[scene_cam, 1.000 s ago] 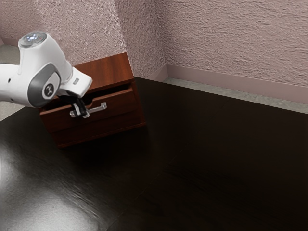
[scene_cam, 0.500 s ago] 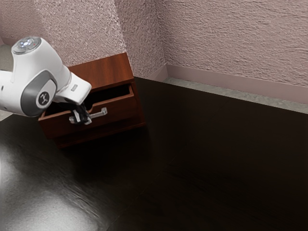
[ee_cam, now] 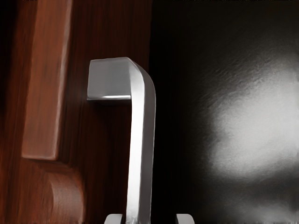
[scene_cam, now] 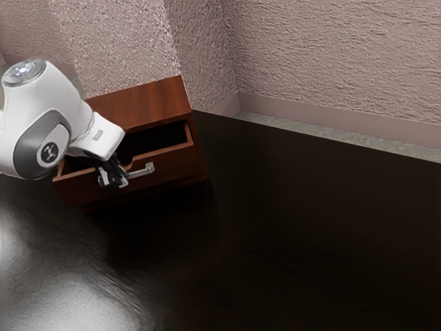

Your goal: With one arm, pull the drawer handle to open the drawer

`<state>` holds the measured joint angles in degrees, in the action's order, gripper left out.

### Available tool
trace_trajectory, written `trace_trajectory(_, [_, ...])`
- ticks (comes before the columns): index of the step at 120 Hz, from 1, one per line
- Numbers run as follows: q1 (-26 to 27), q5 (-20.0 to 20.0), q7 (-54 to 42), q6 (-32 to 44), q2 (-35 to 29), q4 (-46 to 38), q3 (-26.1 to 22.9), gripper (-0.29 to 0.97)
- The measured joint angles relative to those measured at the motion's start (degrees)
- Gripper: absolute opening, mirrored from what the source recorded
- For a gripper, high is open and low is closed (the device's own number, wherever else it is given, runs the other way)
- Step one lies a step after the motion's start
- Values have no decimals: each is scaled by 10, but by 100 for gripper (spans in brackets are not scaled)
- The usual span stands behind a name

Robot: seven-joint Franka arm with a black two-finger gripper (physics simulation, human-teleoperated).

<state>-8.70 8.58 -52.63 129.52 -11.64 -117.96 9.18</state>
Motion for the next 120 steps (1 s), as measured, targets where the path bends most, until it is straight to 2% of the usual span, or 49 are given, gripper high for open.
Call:
trace_trajectory(68, [-7,0,1,2,-60,-62,-41,7])
trace_trajectory(100, [-8,0,2,0,-103,-91,-48,3])
trace_trajectory(120, [-42,-1,3,-17,-173,-102,-104,7])
